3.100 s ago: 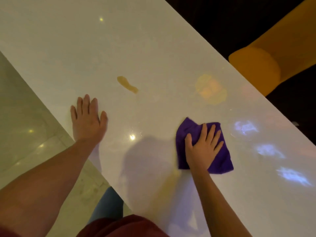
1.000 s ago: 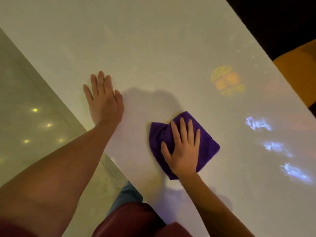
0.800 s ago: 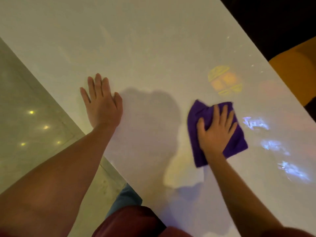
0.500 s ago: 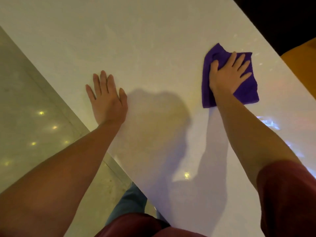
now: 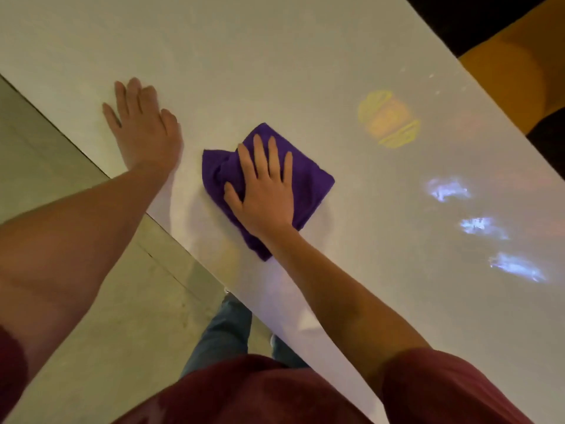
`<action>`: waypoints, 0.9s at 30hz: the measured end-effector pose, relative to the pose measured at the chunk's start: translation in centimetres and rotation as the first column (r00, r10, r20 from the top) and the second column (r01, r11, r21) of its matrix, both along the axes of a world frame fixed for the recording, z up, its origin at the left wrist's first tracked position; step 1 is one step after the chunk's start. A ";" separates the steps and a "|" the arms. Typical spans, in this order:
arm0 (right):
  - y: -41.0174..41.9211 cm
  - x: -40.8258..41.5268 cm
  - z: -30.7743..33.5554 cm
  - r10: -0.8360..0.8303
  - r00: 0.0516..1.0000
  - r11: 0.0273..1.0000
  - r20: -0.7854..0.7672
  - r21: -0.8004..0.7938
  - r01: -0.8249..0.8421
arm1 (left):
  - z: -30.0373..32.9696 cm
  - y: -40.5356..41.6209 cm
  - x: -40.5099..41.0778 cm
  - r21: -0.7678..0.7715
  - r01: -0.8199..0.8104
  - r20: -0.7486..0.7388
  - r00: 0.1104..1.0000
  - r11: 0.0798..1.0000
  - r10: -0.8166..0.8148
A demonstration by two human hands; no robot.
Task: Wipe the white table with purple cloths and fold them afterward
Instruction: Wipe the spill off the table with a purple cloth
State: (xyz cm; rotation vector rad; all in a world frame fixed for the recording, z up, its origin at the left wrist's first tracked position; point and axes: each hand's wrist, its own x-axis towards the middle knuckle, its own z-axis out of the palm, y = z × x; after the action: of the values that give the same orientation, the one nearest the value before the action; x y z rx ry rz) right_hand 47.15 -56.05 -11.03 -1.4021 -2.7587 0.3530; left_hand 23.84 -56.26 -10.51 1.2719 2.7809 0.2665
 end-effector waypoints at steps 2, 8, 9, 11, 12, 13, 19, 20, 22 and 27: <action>-3.3 3.4 -0.1 0.018 1.000 1.000 0.011 -0.017 -0.018 | 0.4 -0.5 1.2 -0.013 0.056 -0.041 0.998 0.998 -0.057; -7.1 13.7 -0.3 -0.024 0.999 1.000 0.045 0.012 0.023 | 2.1 0.6 10.7 0.002 0.333 -0.036 0.942 0.943 -0.333; -7.1 15.1 -0.3 -0.034 0.998 0.999 0.050 0.012 0.034 | 2.4 1.1 13.0 0.013 0.370 -0.030 0.929 0.929 -0.370; -6.7 17.9 -0.3 -0.057 0.997 0.998 0.051 0.018 0.056 | 2.8 2.2 17.6 0.048 0.429 -0.012 0.903 0.902 -0.429; -6.4 19.4 -0.3 -0.076 0.996 0.997 0.047 0.025 0.074 | 2.9 2.7 19.9 0.062 0.454 -0.005 0.891 0.889 -0.455; -6.1 20.8 -0.2 -0.098 0.994 0.995 0.045 0.028 0.097 | 2.9 3.3 22.1 0.068 0.473 0.003 0.880 0.878 -0.474; -1.8 29.2 0.3 -0.272 0.962 0.962 0.026 0.040 0.271 | 1.2 4.3 31.2 -0.052 0.288 0.126 0.952 0.956 -0.280; -0.8 30.6 0.4 -0.306 0.952 0.951 0.024 0.045 0.305 | 0.7 4.2 31.8 -0.067 0.277 0.106 0.957 0.959 -0.269; 1.4 33.4 0.5 -0.360 0.933 0.932 0.021 0.057 0.359 | 0.1 4.1 32.1 -0.065 0.266 0.068 0.963 0.962 -0.261; 6.9 39.2 0.9 -0.466 0.885 0.882 -0.005 0.073 0.465 | -0.5 4.3 32.7 -0.036 0.249 0.011 0.969 0.968 -0.248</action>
State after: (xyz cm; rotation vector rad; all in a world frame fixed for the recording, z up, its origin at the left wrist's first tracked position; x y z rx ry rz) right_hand 86.31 -49.10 -10.14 -1.9768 -2.2990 0.2182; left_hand 56.56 -51.96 -11.00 1.5865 2.5705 0.1999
